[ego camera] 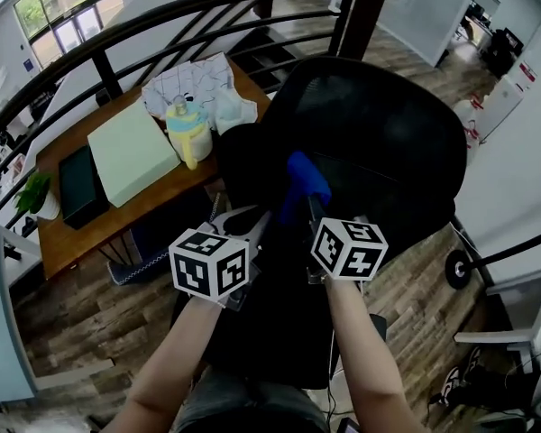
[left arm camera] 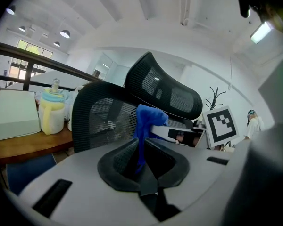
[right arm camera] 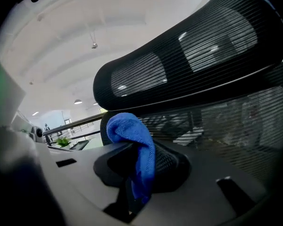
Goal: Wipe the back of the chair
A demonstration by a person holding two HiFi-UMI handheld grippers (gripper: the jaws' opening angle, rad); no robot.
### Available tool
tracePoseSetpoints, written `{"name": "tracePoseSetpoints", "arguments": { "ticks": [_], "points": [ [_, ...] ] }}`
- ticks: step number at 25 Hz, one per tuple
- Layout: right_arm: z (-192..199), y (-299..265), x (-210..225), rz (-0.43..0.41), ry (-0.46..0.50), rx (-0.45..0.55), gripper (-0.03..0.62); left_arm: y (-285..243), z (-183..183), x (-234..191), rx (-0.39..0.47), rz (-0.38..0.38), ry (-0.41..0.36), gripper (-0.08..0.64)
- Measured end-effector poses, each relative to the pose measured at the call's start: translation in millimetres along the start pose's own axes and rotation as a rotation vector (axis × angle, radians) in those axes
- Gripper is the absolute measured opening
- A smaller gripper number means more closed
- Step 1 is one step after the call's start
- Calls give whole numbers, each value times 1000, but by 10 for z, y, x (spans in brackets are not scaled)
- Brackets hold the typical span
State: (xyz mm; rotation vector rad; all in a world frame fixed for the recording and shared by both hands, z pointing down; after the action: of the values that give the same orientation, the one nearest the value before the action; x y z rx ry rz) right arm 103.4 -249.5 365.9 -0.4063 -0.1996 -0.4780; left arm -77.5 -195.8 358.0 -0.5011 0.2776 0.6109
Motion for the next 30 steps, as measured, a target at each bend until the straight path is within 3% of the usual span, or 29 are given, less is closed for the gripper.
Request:
{"name": "tracePoseSetpoints", "arguments": {
  "ticks": [18, 30],
  "points": [
    [15, 919, 1008, 250, -56, 50, 84, -796, 60, 801, -87, 227, -82, 46],
    [59, 1425, 1516, 391, -119, 84, 84, -1138, 97, 1255, -119, 335, -114, 41]
  ]
}}
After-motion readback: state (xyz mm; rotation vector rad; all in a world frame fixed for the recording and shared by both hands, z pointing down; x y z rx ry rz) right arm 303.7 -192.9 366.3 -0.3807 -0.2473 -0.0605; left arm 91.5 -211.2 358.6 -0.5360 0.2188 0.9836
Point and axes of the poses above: the fingertips, and each gripper's own axes: y backward along the fingers, x to its right, z out of its underside, the point moved 9 cm from there along y, backward along the fingers, and after that the axes turned 4 degrees about -x, right-handed, at the moved point
